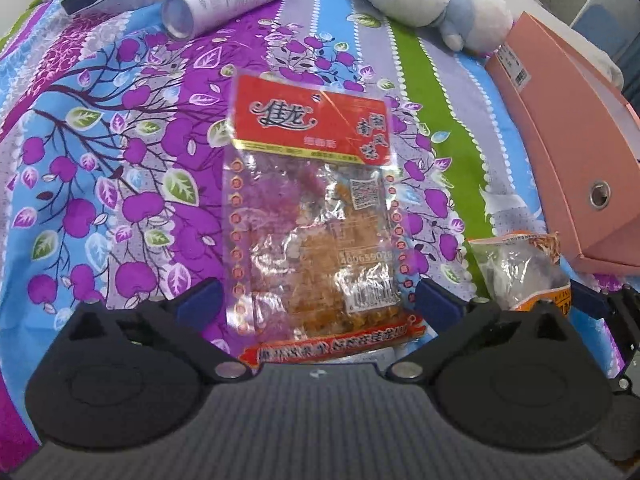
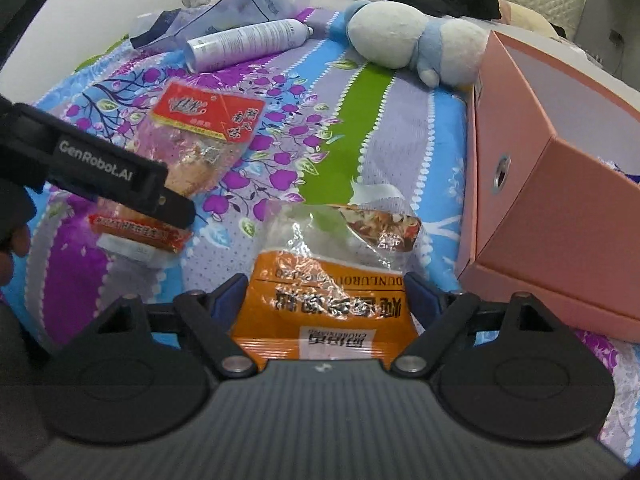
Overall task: Organize snacks
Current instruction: 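Lift the red-top snack in left tool while right lifts the orange pack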
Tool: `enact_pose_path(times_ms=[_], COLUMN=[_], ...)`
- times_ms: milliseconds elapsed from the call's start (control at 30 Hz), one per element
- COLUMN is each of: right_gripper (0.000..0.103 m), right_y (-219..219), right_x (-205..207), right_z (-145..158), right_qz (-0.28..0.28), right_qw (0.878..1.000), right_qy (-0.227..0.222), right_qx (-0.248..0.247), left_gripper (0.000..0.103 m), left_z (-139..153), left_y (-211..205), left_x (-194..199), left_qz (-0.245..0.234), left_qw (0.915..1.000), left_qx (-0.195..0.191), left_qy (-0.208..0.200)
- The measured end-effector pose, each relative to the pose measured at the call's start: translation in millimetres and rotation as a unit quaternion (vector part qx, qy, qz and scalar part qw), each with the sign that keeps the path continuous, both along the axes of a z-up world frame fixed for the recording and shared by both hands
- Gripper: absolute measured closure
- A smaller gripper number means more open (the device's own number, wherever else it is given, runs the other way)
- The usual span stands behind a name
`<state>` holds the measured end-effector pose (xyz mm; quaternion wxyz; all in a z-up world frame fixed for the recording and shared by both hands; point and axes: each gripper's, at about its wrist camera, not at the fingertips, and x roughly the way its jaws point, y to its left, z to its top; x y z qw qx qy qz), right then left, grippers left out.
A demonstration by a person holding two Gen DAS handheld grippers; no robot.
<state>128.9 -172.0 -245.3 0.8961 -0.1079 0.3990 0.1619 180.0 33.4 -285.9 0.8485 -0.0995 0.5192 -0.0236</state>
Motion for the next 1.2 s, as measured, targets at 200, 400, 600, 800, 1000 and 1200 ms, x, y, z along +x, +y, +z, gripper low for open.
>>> enact_pose_path(times_ms=[200,400,600,800,1000,1200], right_gripper=[0.017,0.02,0.022,0.023,0.023,0.023], right_y=[2,5,0,-8,-14,-17], right_x=[-1,-1,-1,-2,-5,-12], right_z=[-2,-1,3,13,29,53], right_qz=[-0.01,-0.022,-0.039,-0.059,-0.074,-0.083], right_qw=[1.0,1.0,0.999,0.998,0.996,0.994], right_qy=[-0.006,-0.012,-0.01,-0.013,-0.022,-0.039], right_qx=[-0.002,-0.003,0.005,0.018,0.038,0.059], left_gripper=[0.0,0.015,0.045,0.053,0.054,0.054], left_z=[-2,3,16,25,48,76], left_y=[-8,-11,-9,-9,-7,-7], left_x=[8,5,-1,-8,-16,-25], left_qz=[-0.001,-0.004,-0.006,-0.008,-0.01,-0.015], left_qw=[0.9997,0.9994,0.9999,0.9999,0.9993,0.9983], left_qx=[0.02,0.033,0.011,0.0,-0.011,-0.018], left_qy=[0.012,0.008,-0.005,-0.015,-0.033,-0.053])
